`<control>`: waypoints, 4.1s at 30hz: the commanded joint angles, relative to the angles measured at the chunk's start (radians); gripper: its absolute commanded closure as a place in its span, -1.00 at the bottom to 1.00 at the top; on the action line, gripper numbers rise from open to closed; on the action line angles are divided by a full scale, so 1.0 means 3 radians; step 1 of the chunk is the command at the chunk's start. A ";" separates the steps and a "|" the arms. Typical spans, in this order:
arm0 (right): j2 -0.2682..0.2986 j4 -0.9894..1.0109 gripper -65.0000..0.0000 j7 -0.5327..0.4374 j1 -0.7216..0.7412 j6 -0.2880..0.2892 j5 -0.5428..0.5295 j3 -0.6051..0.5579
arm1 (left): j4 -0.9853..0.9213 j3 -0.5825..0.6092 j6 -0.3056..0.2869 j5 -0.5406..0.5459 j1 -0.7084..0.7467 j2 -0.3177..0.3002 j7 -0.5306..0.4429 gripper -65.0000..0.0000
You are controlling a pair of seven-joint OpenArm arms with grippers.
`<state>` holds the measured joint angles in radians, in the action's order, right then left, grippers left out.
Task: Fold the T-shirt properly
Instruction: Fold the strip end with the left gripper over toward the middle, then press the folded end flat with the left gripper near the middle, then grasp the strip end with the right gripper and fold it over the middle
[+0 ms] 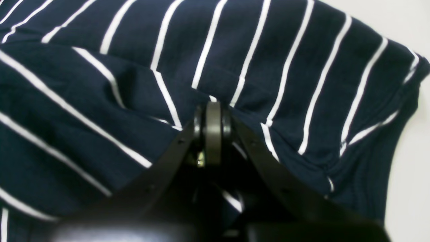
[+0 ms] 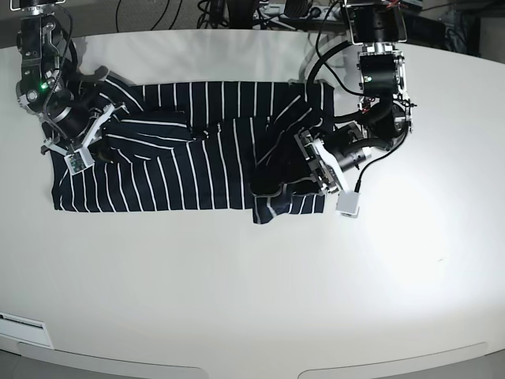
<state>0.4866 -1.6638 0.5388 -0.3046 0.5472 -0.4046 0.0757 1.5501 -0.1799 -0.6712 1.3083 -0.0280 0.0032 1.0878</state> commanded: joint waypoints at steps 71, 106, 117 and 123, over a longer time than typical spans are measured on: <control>0.0023 0.0005 1.00 0.0286 -0.0037 0.0058 0.0027 -0.0019 | 0.0051 0.0065 -0.0058 0.0584 -0.0426 -0.0598 0.1028 1.00; 0.0024 -0.0252 0.04 0.0862 0.0458 -0.0058 -0.0894 0.0401 | 0.0084 0.1684 0.0596 -0.2827 -0.0435 -0.1076 0.0336 1.00; 0.0032 0.0116 0.02 0.1269 0.0619 -0.0546 -0.0950 0.1368 | 0.0084 0.1512 0.0552 -0.2600 -0.0214 -0.1475 0.0289 1.00; 0.0032 0.0847 0.02 0.1493 0.0621 -0.0280 -0.1493 0.1368 | 0.0084 0.1005 0.0292 -0.1809 -0.0214 -0.1525 0.0451 1.00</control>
<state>0.4786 -1.4010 0.9699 -0.1234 0.4633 -0.8539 0.4812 1.5799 0.1204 -0.5884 0.8349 -0.0956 -0.4355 1.1603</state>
